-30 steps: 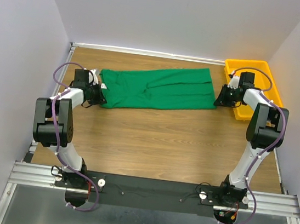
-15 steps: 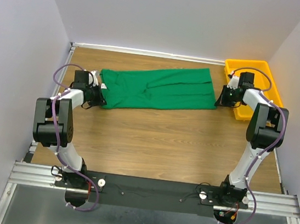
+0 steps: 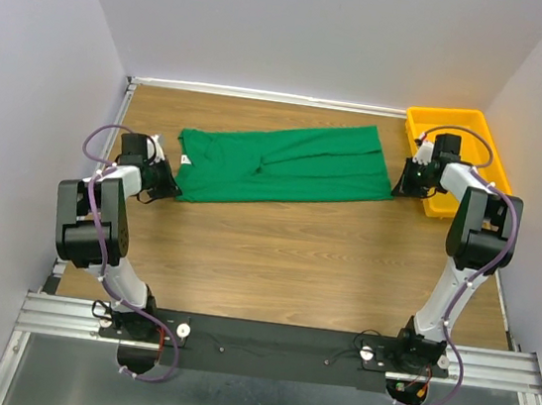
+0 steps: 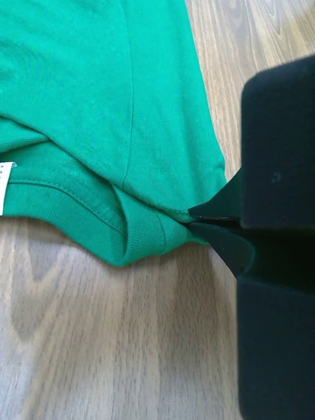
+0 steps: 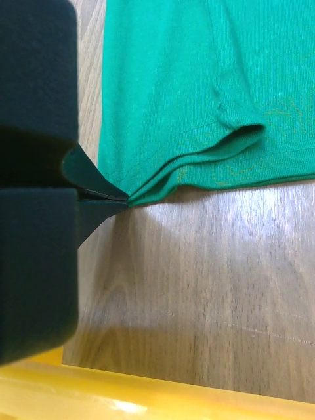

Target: Fold and stack the t-shirts

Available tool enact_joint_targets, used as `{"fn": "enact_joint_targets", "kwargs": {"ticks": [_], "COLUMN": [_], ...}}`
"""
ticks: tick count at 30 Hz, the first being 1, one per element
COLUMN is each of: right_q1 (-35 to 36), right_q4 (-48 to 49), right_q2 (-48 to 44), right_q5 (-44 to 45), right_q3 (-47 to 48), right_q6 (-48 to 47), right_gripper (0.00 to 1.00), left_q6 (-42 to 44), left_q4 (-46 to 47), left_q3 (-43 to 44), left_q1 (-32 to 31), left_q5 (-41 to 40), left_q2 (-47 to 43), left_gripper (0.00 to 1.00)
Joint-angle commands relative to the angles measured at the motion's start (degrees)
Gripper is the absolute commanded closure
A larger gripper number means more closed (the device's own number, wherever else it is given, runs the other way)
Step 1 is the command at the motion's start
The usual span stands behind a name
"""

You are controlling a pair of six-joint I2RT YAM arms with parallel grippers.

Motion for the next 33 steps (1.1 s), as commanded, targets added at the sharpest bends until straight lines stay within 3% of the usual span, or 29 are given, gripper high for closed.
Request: {"fn": "enact_joint_targets", "kwargs": {"ticks": [1, 6, 9, 10, 12, 13, 18, 21, 24, 25, 27, 33], "right_q1": [-0.99, -0.99, -0.99, -0.91, -0.99, -0.91, -0.90, -0.47, 1.29, 1.99, 4.71, 11.83], "right_q4": [0.14, 0.05, -0.04, -0.04, -0.21, -0.30, -1.88, -4.95, -8.38, -9.17, -9.44, -8.74], "right_q2": [-1.63, -2.86, -5.05, -5.76, -6.90, -8.21, -10.77, -11.74, -12.62, -12.79, -12.89, -12.10], "right_q5": [3.86, 0.36, -3.59, -4.13, -4.49, -4.40, -6.50, -10.45, -18.18, -21.51, -23.73, -24.26], "right_q3": [-0.68, -2.08, -3.40, -4.19, -4.64, -4.99, -4.99, -4.64, -4.81, -5.51, -6.83, -6.75], "right_q6": [-0.96, -2.63, -5.17, -5.70, -6.85, -7.20, -9.74, -14.20, -20.70, -22.30, -24.16, -23.55], "right_gripper": [0.99, 0.99, 0.98, 0.84, 0.69, 0.56, 0.38, 0.27, 0.24, 0.24, 0.24, 0.24], "left_q6": [1.41, 1.76, 1.85, 1.68, 1.50, 1.07, -1.91, -4.46, -11.31, -16.81, -21.77, -33.91], "left_q4": [-1.52, -2.39, -3.62, -4.41, -4.94, -5.47, -6.00, -6.17, -2.85, 1.69, 6.28, 15.09], "left_q3": [-0.14, -0.05, 0.39, 0.56, 0.83, 0.92, 0.83, -0.57, -6.36, -11.34, -18.64, -25.45], "left_q1": [1.19, 1.20, 1.19, 1.28, 1.28, 1.28, 1.90, 2.07, 2.07, 2.07, 1.99, 1.72], "left_q5": [-3.45, -2.22, -2.74, -4.14, -6.34, -9.48, -19.26, -18.23, -7.62, -1.67, 2.86, -1.33], "left_q2": [-0.40, -1.62, -3.47, -4.09, -6.11, -6.81, -14.70, -20.15, -24.46, -25.27, -26.68, -28.17], "left_gripper": [1.00, 1.00, 0.79, 0.71, 0.65, 0.57, 0.47, 0.39, 0.37, 0.37, 0.37, 0.37]}}
